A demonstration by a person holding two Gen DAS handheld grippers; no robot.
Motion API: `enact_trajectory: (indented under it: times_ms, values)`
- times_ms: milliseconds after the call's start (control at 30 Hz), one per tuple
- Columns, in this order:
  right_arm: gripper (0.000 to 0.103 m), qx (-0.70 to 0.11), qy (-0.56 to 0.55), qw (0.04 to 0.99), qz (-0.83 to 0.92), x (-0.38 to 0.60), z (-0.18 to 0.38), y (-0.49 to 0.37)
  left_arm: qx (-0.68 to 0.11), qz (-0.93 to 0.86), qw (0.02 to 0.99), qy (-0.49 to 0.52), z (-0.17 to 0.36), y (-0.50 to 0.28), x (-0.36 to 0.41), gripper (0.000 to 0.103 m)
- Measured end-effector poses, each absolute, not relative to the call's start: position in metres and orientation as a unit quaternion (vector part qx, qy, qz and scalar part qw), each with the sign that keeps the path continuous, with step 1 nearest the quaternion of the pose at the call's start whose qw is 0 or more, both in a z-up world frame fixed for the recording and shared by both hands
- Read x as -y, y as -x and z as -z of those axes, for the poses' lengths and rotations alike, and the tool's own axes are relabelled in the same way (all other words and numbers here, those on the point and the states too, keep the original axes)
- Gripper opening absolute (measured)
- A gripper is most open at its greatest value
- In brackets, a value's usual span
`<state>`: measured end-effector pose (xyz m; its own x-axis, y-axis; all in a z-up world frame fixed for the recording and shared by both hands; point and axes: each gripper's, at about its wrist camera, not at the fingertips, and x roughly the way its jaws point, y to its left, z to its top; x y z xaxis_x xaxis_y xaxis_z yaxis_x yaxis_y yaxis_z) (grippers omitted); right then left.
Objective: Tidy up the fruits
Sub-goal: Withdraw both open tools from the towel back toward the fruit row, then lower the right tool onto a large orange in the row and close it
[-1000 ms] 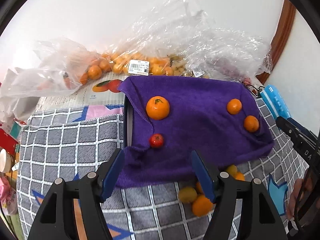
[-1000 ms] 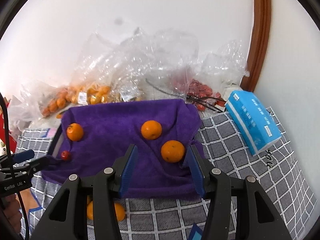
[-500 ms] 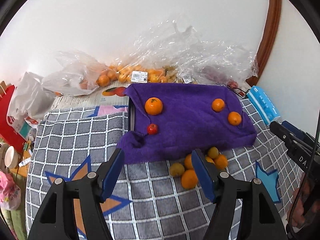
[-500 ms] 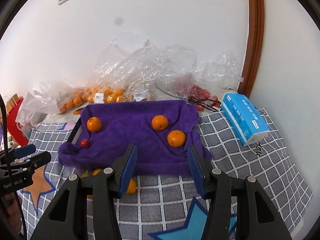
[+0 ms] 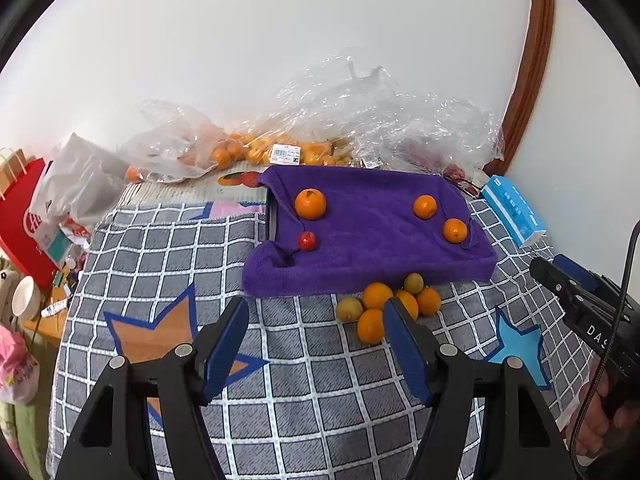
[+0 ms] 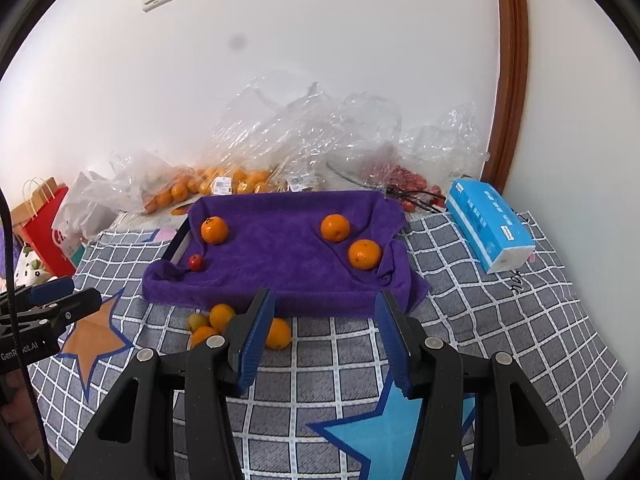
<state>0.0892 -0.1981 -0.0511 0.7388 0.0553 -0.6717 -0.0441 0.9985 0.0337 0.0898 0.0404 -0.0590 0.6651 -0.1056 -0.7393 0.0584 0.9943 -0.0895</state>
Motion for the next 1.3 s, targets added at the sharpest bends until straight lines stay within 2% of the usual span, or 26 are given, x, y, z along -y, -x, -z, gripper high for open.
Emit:
enact_trajectory:
  times_ms: [400,1300]
  values:
    - [0.052,-0.382,-0.005,0.923,-0.038,0.187,0.073,-0.091,-0.421,0.028,0.905,0.050,0.079,-0.083,-0.062,0.068]
    - [0.052,-0.470,0.003,0.882,-0.038,0.158,0.149,-0.148,-0.457,0.052,0.886,0.067,0.128,-0.133,-0.092,0.068]
